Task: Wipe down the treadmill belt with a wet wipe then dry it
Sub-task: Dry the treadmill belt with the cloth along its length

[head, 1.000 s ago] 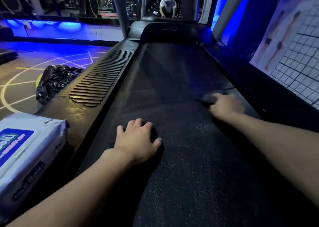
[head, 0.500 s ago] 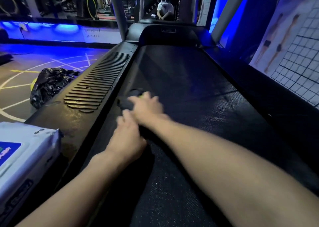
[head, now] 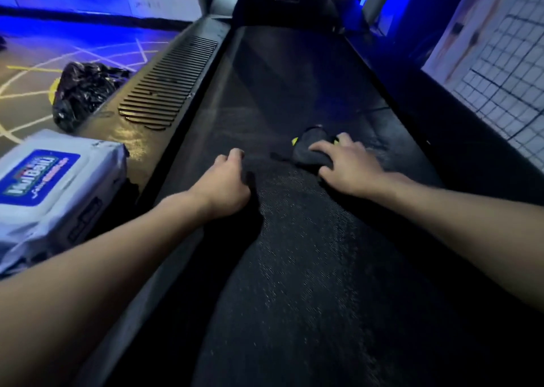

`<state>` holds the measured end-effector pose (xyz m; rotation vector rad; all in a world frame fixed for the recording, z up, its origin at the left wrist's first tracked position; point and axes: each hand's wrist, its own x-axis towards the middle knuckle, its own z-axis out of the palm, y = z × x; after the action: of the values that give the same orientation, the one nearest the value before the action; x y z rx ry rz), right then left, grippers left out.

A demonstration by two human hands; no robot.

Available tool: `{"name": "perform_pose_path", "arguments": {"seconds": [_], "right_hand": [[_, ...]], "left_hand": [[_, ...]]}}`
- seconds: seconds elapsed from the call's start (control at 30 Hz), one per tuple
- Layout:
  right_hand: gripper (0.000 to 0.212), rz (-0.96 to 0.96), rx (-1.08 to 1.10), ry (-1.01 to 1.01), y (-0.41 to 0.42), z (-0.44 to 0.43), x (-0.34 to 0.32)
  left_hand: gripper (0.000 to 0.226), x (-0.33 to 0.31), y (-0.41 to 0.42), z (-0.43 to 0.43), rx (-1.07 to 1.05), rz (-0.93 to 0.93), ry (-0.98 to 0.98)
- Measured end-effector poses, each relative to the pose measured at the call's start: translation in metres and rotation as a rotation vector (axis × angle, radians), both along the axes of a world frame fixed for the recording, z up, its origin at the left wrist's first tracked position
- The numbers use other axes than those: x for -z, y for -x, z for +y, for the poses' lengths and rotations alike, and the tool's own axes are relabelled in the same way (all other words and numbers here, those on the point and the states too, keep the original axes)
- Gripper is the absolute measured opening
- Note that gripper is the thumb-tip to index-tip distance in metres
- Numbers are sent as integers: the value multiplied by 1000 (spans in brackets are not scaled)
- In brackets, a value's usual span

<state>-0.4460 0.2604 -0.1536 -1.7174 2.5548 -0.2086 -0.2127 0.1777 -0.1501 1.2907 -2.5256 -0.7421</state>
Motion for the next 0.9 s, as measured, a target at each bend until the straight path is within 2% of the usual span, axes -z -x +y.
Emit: {"name": "perform_pose_path", "arguments": {"seconds": [0.2, 0.33, 0.43, 0.53, 0.6, 0.67, 0.73, 0.83, 0.9], "right_hand": [[57, 70, -295, -44, -83, 82, -2], [58, 18, -467, -86, -122, 129, -7], [62, -66, -592, -110, -137, 154, -11], [72, -317, -681, -58, -136, 166, -17], [75, -524, -628, 106, -134, 166, -16], [72, -664, -523, 293, -134, 159, -18], [71, -694, -443, 365, -133, 148, -25], [63, -798, -259, 256, -127, 133, -41], [70, -1013, -231, 81, -120, 131, -45]], "left_hand": [[39, -5, 0, 42, -66, 194, -142], [24, -4, -33, 83, 67, 173, -103], [36, -7, -57, 104, 105, 102, -208], [66, -23, -79, 117, 79, 76, -391], [76, -35, -86, 123, 57, 181, -566], [55, -47, -91, 130, 66, 358, -652], [38, -51, -91, 130, -7, 495, -652], [21, -49, -93, 121, -256, 637, -741], [26, -45, -96, 114, -382, 642, -825]]}}
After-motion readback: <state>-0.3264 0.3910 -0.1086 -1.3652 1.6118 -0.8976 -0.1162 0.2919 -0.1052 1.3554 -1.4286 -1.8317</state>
